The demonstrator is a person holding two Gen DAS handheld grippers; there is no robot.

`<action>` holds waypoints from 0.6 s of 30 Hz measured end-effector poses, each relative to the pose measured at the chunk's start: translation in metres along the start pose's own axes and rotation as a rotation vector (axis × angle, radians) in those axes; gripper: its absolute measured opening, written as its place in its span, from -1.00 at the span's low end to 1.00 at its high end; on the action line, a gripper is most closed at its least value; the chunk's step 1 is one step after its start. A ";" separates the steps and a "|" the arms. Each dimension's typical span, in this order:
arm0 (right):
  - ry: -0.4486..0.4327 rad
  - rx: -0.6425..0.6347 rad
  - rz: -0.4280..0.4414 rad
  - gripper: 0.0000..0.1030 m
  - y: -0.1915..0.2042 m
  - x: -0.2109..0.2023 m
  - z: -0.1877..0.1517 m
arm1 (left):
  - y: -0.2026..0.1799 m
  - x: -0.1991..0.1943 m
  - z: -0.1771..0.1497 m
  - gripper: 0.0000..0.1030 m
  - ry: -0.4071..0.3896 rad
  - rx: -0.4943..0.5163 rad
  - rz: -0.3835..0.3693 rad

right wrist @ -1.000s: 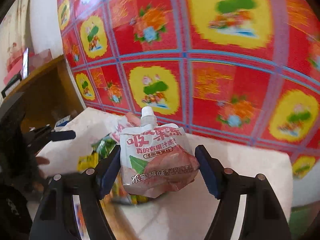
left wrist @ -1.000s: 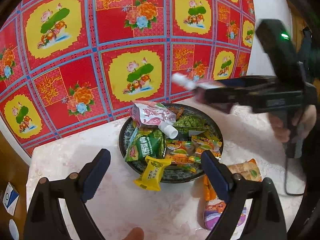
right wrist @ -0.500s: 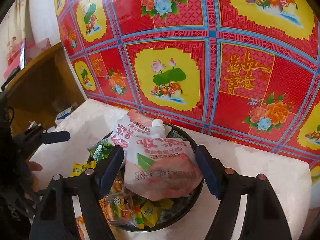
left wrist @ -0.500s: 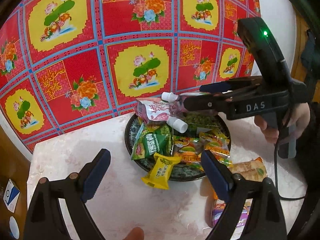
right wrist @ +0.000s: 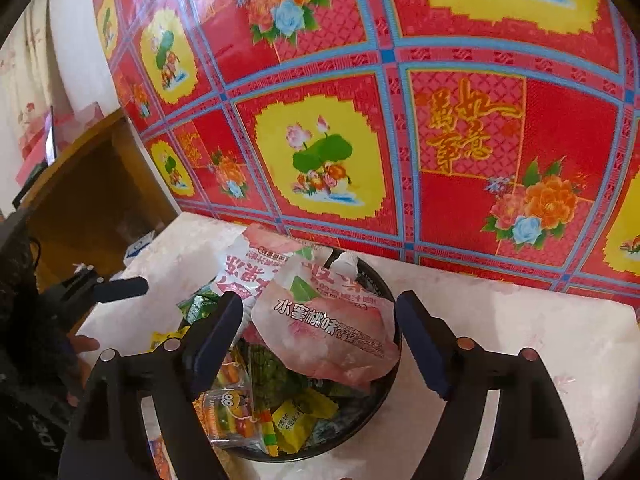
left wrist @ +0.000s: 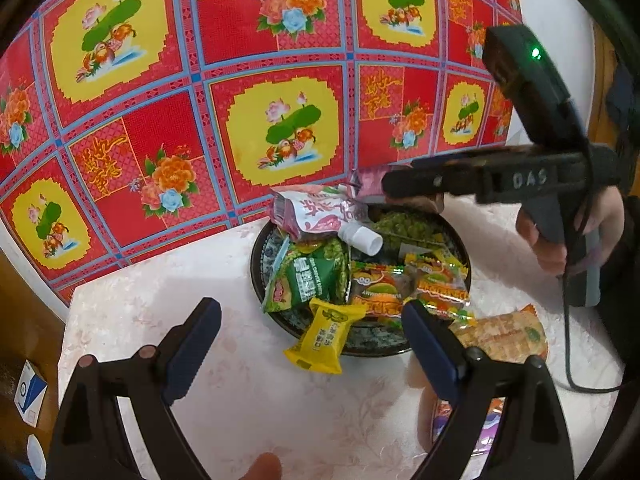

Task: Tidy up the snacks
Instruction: 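Grasp another pink juice pouch with the right tool and lower it onto the plate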

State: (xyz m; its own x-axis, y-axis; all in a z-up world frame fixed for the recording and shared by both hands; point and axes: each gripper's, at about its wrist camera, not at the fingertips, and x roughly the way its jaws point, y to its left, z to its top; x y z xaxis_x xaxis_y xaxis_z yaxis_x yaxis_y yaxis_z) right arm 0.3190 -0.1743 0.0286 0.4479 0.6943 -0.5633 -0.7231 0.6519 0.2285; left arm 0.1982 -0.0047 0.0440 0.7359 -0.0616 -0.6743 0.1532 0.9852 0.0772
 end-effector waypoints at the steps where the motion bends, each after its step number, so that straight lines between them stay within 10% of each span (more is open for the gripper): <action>1: -0.015 0.005 0.006 0.57 -0.001 -0.004 0.000 | 0.000 0.000 0.000 0.83 0.001 0.003 -0.001; 7: -0.124 0.053 0.116 0.57 -0.001 -0.021 -0.002 | -0.001 0.001 -0.001 0.83 0.001 0.007 -0.002; 18: -0.061 0.090 0.144 0.57 -0.002 -0.003 -0.006 | -0.001 -0.005 0.000 0.83 -0.025 0.014 0.011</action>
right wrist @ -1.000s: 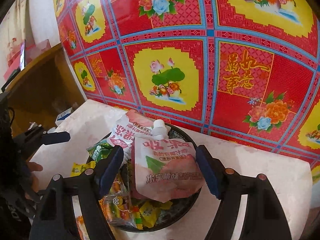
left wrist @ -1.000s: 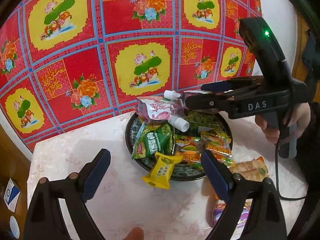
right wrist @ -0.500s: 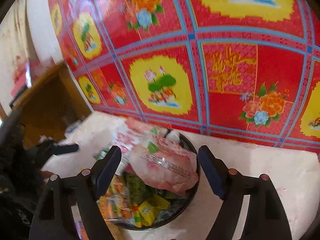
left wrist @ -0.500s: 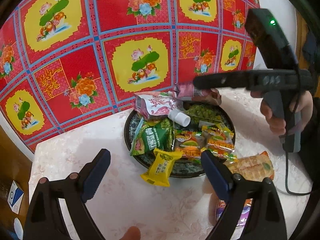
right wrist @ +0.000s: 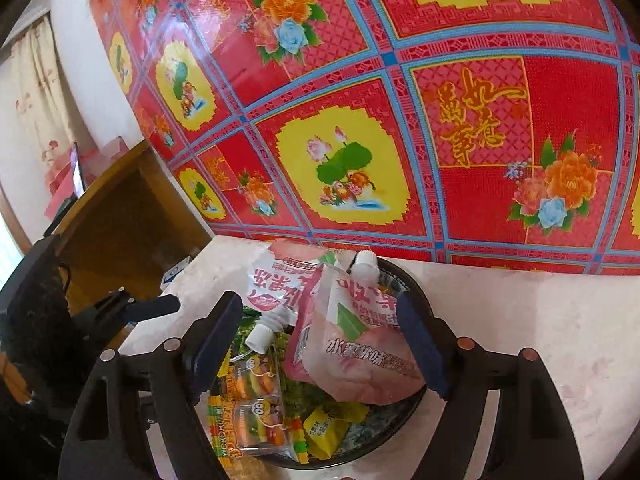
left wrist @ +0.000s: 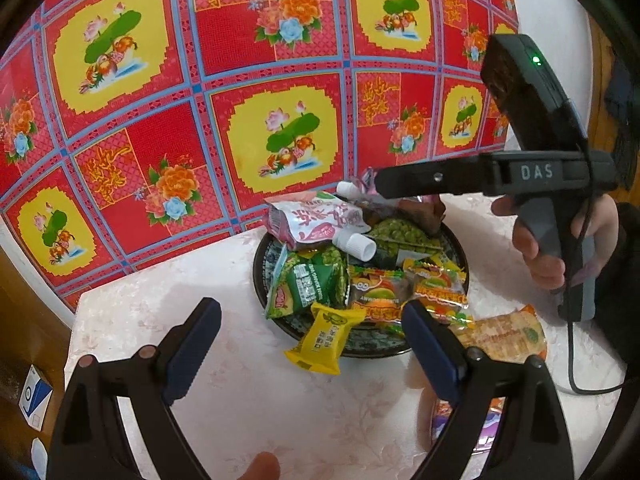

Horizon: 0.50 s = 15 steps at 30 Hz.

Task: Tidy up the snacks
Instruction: 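Grasp another pink juice pouch with the right tool and lower it onto the plate, then withdraw both tools from the plate toward the orange bread roll and purple tin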

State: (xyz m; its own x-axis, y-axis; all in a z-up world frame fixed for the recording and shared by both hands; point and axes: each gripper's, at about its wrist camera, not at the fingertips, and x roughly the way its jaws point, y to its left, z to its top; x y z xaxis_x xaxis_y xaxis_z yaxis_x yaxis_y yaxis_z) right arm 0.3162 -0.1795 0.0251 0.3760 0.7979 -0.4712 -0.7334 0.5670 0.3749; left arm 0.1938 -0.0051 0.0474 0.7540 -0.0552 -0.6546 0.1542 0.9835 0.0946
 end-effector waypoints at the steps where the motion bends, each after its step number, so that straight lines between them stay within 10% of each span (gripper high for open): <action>1: -0.004 -0.005 0.000 0.57 0.001 -0.001 0.000 | 0.000 0.000 0.000 0.83 0.000 -0.002 0.000; 15: -0.146 -0.170 -0.175 0.57 0.070 -0.092 -0.026 | 0.020 -0.046 -0.017 0.83 -0.029 -0.157 -0.055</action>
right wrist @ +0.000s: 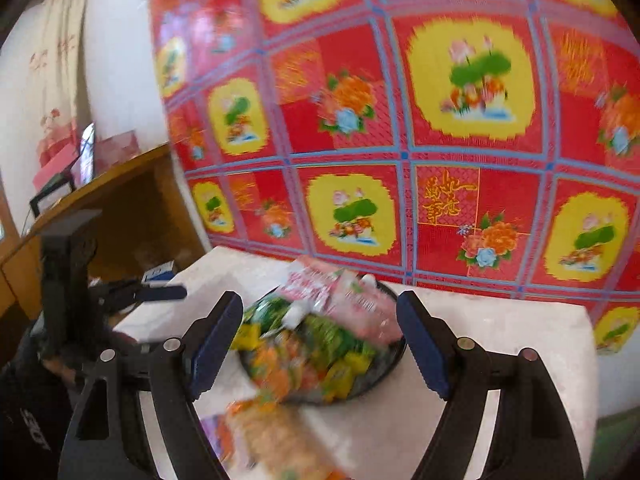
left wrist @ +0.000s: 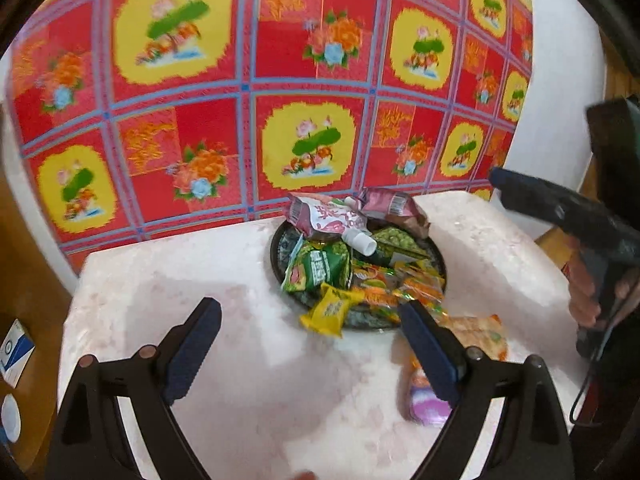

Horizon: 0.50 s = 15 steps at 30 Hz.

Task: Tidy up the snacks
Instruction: 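Withdraw both tools from the plate toward the orange bread roll and purple tin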

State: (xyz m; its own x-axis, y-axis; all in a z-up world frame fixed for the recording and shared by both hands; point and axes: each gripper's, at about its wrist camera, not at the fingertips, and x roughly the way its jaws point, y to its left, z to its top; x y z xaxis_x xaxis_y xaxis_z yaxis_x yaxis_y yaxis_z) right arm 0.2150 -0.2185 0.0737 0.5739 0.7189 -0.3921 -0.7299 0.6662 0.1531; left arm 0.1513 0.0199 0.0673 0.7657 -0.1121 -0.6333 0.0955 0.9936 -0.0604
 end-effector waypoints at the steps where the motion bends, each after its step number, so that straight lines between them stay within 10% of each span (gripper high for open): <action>1: -0.008 -0.017 -0.010 0.57 0.009 -0.010 -0.004 | -0.002 -0.008 -0.003 0.80 -0.007 -0.002 0.008; 15: 0.045 -0.035 -0.241 0.57 0.085 -0.053 -0.068 | -0.044 -0.045 -0.059 0.49 -0.039 -0.099 0.035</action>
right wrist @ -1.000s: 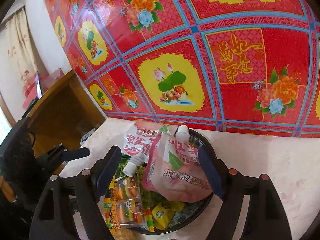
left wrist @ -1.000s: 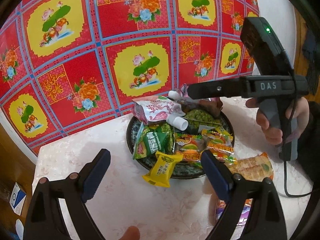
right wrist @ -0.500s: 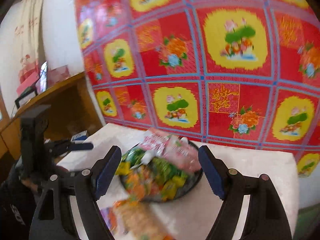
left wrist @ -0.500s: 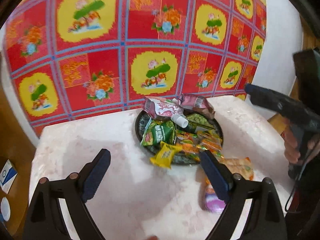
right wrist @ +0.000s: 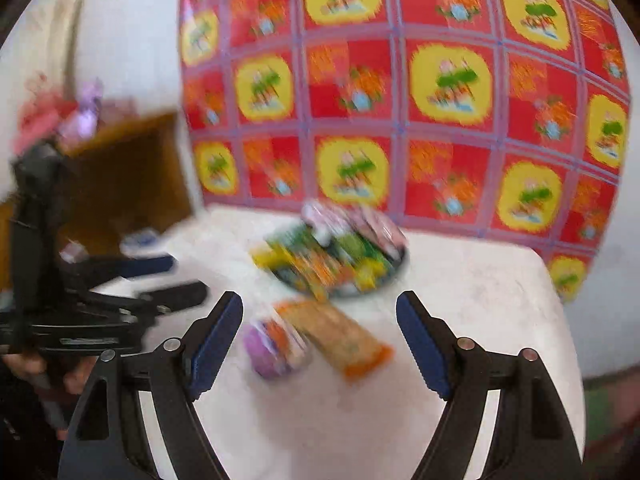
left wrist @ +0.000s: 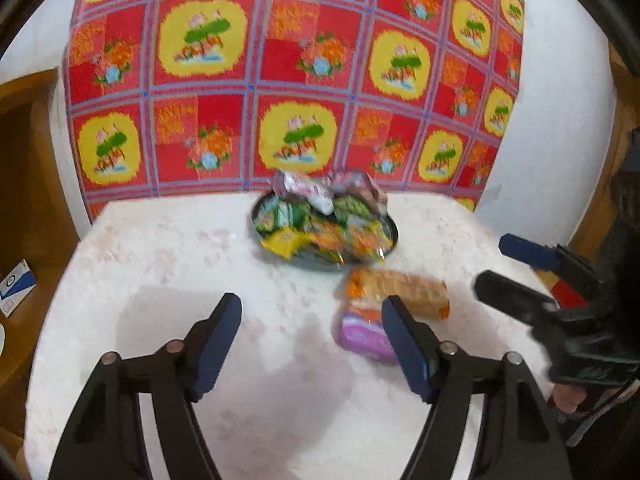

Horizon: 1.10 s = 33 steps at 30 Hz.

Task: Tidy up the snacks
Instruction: 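Withdraw both tools from the plate toward the orange bread roll and purple tin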

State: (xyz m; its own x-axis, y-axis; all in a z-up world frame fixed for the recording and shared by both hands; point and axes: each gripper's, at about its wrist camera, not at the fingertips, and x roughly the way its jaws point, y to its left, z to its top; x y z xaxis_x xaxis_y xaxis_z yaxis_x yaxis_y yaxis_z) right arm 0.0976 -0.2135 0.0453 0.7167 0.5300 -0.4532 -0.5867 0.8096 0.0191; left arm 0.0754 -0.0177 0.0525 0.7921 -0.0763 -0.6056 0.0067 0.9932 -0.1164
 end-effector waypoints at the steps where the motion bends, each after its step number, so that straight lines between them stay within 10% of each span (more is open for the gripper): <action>1: 0.019 -0.003 -0.050 0.57 0.001 0.005 -0.006 | -0.003 0.004 -0.004 0.49 0.011 0.002 0.020; 12: 0.148 0.113 -0.107 0.57 -0.032 0.026 -0.038 | -0.019 0.009 -0.027 0.49 -0.022 0.064 0.039; 23: 0.179 0.160 -0.036 0.57 -0.047 0.040 -0.045 | -0.017 0.027 -0.008 0.51 0.147 0.096 -0.230; 33: 0.200 0.246 0.060 0.58 -0.057 0.048 -0.047 | -0.043 0.075 0.006 0.52 0.251 0.191 -0.172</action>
State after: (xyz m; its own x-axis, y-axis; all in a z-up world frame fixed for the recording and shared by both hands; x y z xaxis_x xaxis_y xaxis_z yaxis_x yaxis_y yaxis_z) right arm 0.1474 -0.2460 -0.0196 0.5814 0.5382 -0.6102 -0.4995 0.8281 0.2545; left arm 0.1386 -0.0657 0.0168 0.5951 -0.2392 -0.7672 0.2595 0.9607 -0.0982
